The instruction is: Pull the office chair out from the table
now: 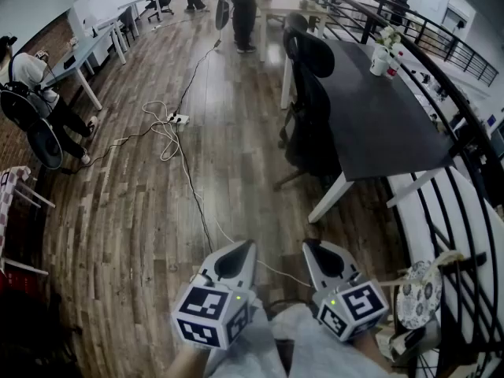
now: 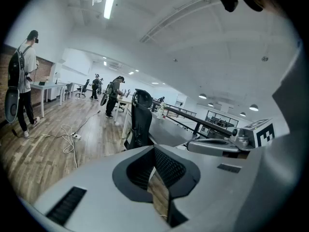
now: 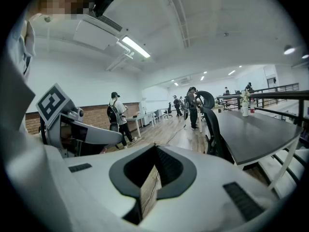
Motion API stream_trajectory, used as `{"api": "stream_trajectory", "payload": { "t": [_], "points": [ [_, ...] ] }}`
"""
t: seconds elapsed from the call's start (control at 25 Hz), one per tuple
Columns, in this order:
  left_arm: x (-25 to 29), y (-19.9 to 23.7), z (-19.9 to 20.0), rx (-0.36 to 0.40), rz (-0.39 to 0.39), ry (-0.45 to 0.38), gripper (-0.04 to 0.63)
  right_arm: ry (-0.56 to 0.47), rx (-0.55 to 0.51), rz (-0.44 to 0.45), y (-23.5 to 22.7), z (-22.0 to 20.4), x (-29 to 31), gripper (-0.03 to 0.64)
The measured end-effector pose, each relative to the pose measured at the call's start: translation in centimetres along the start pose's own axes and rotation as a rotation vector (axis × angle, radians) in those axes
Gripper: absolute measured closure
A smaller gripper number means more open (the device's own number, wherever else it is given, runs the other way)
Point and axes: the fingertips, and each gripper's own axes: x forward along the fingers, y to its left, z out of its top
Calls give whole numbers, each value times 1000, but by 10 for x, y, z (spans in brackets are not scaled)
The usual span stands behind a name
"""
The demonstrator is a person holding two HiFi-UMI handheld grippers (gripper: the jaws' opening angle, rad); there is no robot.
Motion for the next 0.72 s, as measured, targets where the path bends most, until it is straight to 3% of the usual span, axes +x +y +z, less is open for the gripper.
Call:
{"api": "stream_trajectory", "payload": {
  "t": [0.72],
  "points": [
    [-16, 21, -8, 3, -12, 3, 586, 8, 2, 1, 25, -4, 14, 615]
  ]
}}
